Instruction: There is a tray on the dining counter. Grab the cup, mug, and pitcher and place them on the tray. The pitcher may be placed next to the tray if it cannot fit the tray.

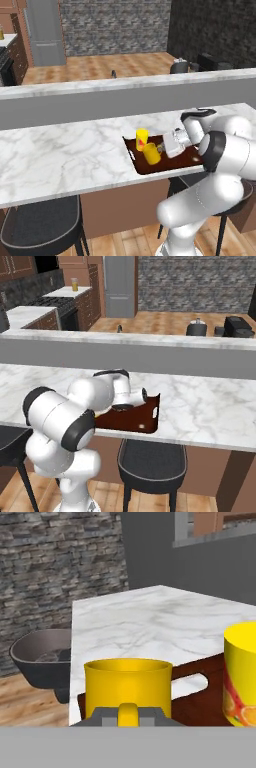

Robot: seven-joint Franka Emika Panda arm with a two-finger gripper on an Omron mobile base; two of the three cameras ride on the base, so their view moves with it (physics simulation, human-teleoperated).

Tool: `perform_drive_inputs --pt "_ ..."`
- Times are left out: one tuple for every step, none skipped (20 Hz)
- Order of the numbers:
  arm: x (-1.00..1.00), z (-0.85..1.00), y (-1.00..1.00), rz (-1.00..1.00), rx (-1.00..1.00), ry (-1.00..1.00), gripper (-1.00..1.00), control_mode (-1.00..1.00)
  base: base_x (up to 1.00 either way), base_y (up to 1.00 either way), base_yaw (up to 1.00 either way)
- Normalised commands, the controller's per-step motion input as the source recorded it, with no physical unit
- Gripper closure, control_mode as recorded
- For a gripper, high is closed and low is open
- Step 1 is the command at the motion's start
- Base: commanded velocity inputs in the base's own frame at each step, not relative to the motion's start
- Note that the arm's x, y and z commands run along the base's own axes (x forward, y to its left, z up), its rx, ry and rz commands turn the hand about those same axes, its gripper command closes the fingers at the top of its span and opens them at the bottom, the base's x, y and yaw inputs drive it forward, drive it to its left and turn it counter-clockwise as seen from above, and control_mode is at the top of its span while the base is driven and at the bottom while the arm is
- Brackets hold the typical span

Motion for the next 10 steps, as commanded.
perform_drive_inputs --pt "0.09 0.0 0.09 0.04 0.02 -0.01 1.0 -1.0 0.0 0.0 0.0" --pt "0.12 0.0 0.12 0.03 0.03 0.0 1.0 -1.0 0.0 0.0 0.0" --pt "0.11 0.0 0.14 0.03 0.02 0.0 1.0 -1.0 0.0 0.0 0.0" --pt "0.12 -0.01 0.15 0.04 0.02 0.0 1.0 -1.0 0.0 0.0 0.0" --pt "0.19 -0.05 0.19 0.03 0.0 0.0 1.0 -1.0 0.0 0.0 0.0" --pt "0.24 -0.07 0.16 0.03 0.0 0.0 1.0 -1.0 0.0 0.0 0.0" --pt "0.21 -0.08 0.16 0.03 0.0 0.0 1.0 -1.0 0.0 0.0 0.0" --pt "0.21 -0.14 0.18 0.03 0.0 0.0 1.0 -1.0 0.0 0.0 0.0" --pt "0.25 -0.21 0.19 0.03 0.0 0.0 1.0 -1.0 0.0 0.0 0.0" --pt "0.35 -0.25 0.17 0.01 0.0 0.0 1.0 -1.0 0.0 0.0 0.0"
